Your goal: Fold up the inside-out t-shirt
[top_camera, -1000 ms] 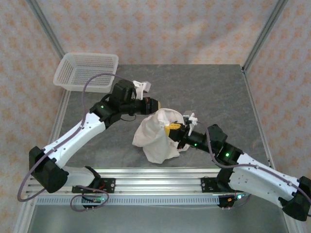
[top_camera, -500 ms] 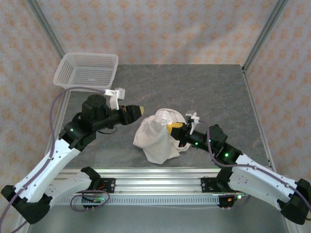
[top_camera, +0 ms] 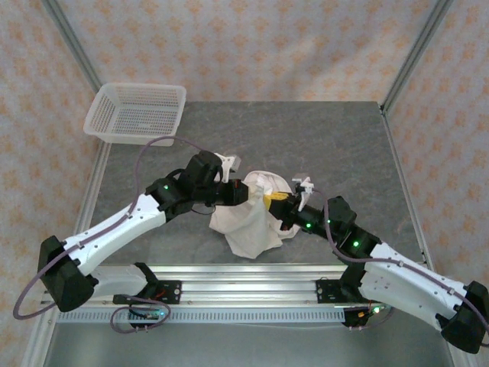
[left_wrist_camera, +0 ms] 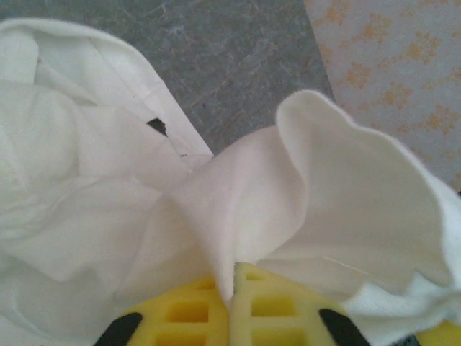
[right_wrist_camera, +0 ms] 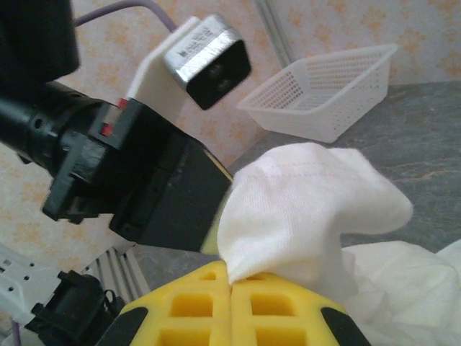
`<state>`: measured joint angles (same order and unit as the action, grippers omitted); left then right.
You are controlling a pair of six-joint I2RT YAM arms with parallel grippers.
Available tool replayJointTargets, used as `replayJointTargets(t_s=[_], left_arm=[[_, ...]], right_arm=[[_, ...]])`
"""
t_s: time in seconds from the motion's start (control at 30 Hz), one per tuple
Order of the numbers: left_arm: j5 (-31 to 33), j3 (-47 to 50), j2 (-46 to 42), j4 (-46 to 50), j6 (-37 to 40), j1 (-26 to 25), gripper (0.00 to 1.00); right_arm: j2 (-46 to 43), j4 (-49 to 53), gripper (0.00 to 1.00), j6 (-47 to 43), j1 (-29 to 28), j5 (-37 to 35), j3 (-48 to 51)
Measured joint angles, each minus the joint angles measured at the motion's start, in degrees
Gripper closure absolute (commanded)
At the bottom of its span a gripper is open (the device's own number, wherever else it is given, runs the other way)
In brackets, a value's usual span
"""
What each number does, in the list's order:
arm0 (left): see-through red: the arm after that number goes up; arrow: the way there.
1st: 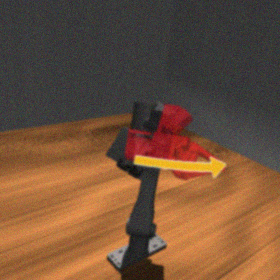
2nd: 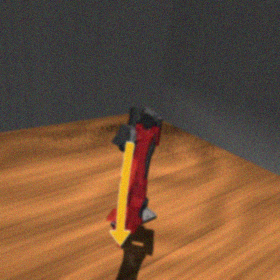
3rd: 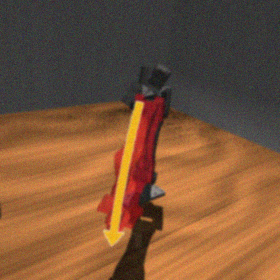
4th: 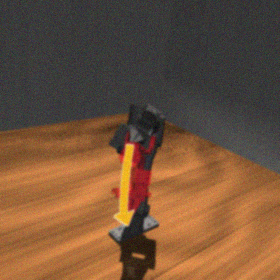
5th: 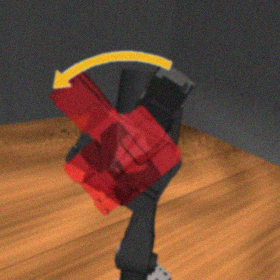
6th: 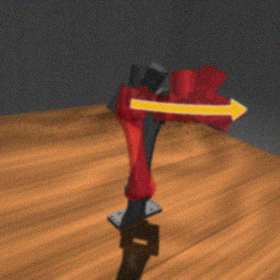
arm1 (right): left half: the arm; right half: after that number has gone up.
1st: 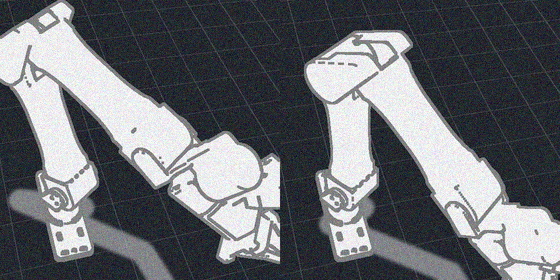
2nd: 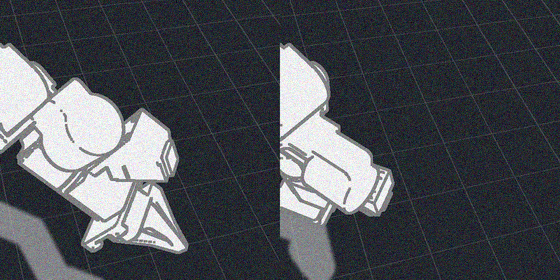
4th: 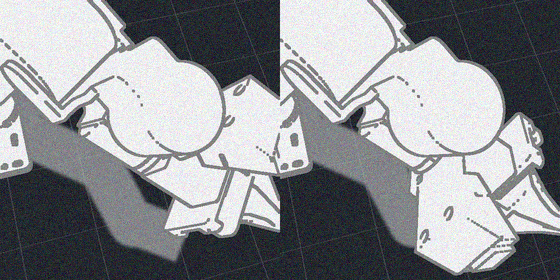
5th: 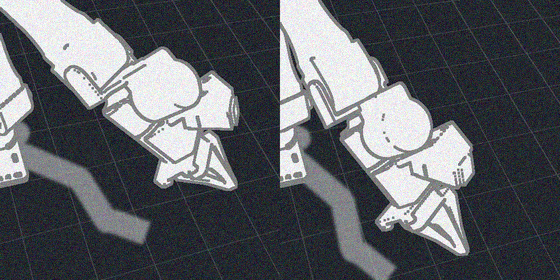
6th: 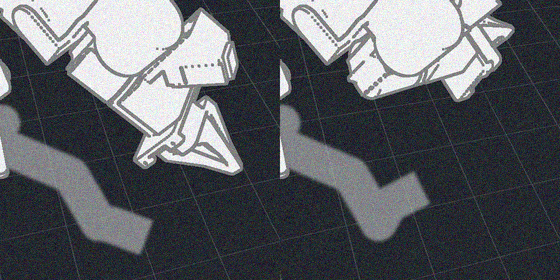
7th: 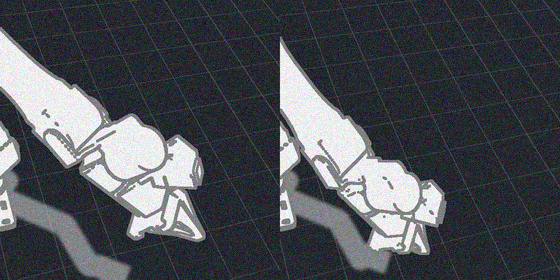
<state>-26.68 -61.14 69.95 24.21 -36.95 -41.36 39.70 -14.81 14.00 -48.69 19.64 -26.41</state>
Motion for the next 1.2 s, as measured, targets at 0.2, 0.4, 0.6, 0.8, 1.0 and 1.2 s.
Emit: replayJointTargets(t_s=[0.2,0.4,0.6,0.8,1.0,1.2], left_arm=[[0.6,-2.2,-5.5,0.5,0.8,3.0,1.0],[-0.9,-3.7,-8.1,1.0,3.4,5.0,1.0],[-2.9,-3.3,-6.8,2.6,5.4,5.0,1.0],[-3.1,-3.1,-6.8,2.6,5.5,5.0,1.0],[-3.1,-3.1,-6.8,2.6,5.5,5.0,1.0],[-1.9,-3.2,-7.7,5.0,6.7,5.0,1.0]], right_arm=[[-5.2,0.6,0.75,1.0,0.0,-4.9,10.4],[-6.4,9.6,0.5,3.7,0.0,-6.3,16.7],[-10.3,12.1,0.38,-2.1,-0.1,-6.2,8.7],[0.3,10.0,0.27,-14.5,-3.1,-8.0,-5.4],[14.2,6.5,0.16,-21.1,-4.5,-14.4,-12.0],[20.5,13.4,0.45,-19.1,-3.9,-24.4,-16.1]])
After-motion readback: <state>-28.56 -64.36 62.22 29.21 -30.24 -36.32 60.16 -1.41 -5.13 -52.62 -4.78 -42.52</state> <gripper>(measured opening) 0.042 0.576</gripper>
